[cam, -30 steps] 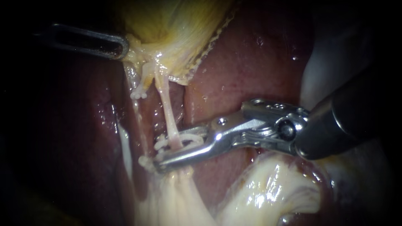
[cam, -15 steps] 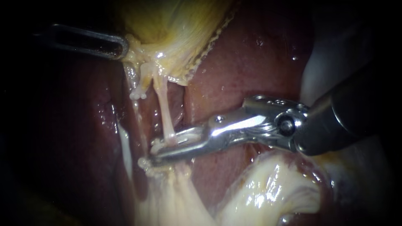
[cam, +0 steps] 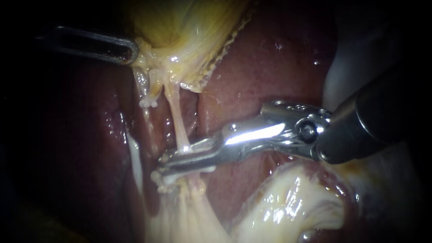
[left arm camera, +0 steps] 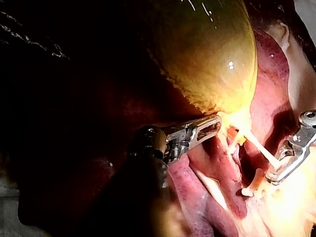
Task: Clipping second clip right tube
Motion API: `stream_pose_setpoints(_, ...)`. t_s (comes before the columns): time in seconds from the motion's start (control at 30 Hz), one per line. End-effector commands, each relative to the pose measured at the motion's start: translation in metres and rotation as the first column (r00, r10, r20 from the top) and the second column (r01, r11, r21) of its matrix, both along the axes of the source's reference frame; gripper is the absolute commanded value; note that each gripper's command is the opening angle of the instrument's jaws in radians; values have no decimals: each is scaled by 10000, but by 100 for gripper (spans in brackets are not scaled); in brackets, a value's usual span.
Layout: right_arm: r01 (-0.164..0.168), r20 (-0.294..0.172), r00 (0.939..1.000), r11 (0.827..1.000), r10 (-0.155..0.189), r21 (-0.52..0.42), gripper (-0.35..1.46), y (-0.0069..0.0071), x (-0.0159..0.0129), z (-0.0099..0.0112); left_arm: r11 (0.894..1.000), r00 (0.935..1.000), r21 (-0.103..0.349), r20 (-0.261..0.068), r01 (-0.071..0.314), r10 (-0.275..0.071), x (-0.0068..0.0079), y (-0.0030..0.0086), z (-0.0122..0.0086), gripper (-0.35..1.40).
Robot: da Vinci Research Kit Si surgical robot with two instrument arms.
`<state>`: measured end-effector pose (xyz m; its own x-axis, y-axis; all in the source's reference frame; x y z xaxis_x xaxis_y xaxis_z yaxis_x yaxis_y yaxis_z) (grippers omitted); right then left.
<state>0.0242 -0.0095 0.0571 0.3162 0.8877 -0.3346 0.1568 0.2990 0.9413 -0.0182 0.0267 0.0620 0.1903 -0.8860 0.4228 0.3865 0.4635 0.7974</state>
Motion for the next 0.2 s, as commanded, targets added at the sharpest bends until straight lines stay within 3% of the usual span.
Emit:
stream_pose_setpoints(0.03, 3, -3, 10000, 10000, -3, 1, -35, 0, 0, 1, 10000, 10000, 2, -3, 3, -3, 0, 0, 0, -35)
stream_pose_setpoints(0.2, 4, -2, 10000, 10000, -4, -4, -35, 1, -1, 4, 10000, 10000, 4, -2, 1, -1, 0, 0, 0, -35)
